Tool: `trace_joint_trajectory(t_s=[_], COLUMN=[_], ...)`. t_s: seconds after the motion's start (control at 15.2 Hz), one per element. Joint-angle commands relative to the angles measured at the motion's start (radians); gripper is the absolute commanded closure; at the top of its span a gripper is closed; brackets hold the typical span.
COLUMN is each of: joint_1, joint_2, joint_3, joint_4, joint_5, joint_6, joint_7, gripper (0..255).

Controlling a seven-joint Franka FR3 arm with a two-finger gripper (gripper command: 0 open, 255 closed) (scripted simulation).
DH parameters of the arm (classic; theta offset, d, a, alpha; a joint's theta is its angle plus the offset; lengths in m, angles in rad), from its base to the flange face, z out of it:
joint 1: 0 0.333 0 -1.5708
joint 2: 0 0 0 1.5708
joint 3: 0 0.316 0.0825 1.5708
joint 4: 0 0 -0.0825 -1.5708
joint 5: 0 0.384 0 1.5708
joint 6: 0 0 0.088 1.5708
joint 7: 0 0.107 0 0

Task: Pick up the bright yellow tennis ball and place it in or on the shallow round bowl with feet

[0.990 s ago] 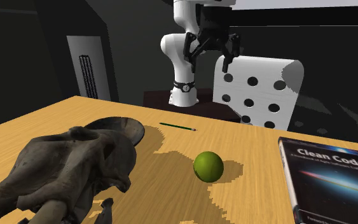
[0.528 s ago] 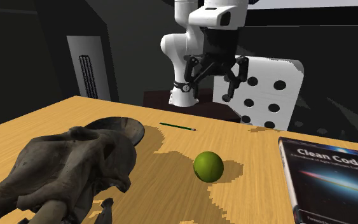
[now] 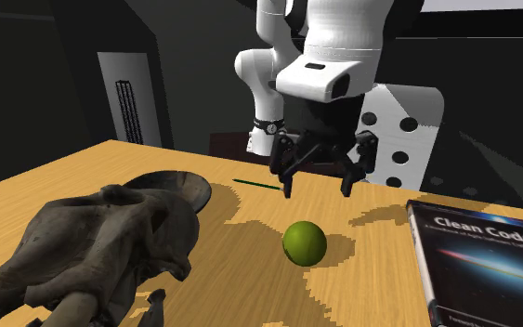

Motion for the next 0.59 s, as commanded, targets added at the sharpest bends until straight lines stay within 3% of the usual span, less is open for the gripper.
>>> trace_joint_trajectory(t_s=[0.0,0.13,0.53], joint_1=[-0.005,-0.007,-0.009], joint_2=[0.096,0.162,0.19], joint_3=[-0.002,-0.003,-0.003], joint_4=[0.108,0.189,0.151], joint_5=[0.002,0.004,0.004], joint_6=[-0.012,-0.028,0.037], joint_7=[-0.001,-0.001,0.0], gripper=[0,0,0])
